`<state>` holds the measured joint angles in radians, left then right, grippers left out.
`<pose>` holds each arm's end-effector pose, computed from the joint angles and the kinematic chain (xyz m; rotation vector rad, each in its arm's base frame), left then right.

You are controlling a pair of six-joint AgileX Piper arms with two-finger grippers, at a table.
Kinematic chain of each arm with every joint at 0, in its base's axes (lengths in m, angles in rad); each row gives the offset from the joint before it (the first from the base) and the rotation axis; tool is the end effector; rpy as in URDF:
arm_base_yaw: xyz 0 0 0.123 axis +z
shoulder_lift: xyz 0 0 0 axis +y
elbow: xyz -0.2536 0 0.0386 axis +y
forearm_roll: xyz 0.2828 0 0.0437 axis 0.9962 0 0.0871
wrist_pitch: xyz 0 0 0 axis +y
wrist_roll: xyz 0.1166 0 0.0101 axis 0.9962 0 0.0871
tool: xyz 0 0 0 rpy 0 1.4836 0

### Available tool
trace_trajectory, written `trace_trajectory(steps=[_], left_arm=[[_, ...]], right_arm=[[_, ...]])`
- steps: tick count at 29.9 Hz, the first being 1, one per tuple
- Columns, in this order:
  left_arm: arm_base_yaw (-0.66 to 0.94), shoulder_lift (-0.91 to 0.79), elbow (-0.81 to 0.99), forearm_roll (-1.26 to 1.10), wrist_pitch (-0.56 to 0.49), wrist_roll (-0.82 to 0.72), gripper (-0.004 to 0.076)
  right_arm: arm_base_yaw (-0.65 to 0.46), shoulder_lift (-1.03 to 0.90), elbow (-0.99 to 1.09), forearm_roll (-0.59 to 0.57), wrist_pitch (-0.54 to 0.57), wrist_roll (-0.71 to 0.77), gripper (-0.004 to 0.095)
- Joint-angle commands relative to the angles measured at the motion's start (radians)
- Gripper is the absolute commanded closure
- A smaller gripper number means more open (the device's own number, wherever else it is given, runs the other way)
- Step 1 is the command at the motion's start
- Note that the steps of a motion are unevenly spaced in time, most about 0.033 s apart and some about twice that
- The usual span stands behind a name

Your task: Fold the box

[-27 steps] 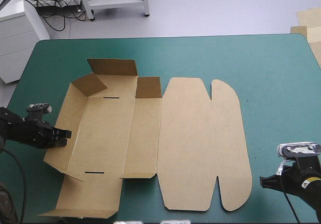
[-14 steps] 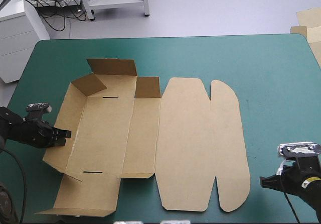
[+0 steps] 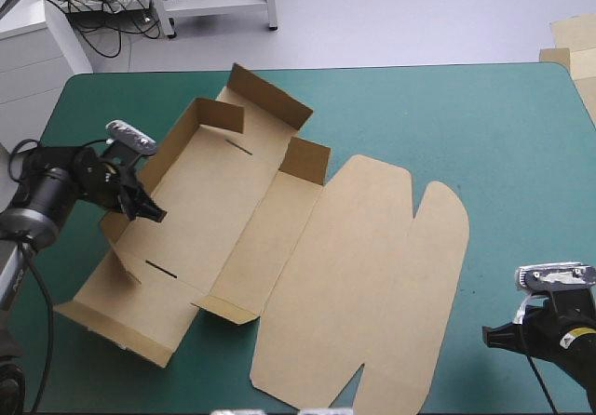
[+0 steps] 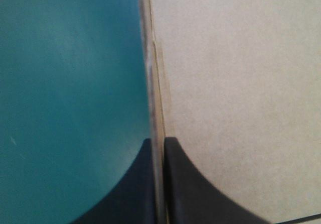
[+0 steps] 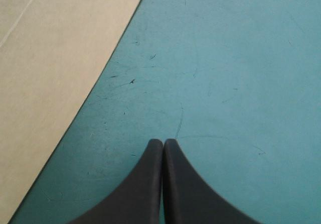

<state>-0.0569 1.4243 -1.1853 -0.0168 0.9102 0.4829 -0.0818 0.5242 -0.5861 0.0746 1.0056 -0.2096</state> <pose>0.3426 -0.0211 0.2528 0.6947 2.5451 0.1245 0.1560 -0.0054 0.2562 -0.1349 2.4204 -0.0379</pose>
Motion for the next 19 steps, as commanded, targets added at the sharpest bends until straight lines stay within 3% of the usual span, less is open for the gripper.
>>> trace_trajectory(steps=[1, 8, 19], left_arm=[[-0.171, -0.029, -0.094, 0.218, -0.116, -0.089, 0.0734], [-0.452, -0.029, -0.136, 0.596, -0.261, -0.236, 0.0734], [-0.768, -0.029, -0.137, 0.98, -0.367, -0.354, 0.0734]], right_arm=[[-0.008, 0.009, -0.025, 0.005, -0.052, -0.009, 0.0928], [-0.008, 0.009, -0.025, 0.005, -0.032, -0.009, 0.0928], [-0.008, 0.009, -0.025, 0.005, -0.027, -0.009, 0.0929]])
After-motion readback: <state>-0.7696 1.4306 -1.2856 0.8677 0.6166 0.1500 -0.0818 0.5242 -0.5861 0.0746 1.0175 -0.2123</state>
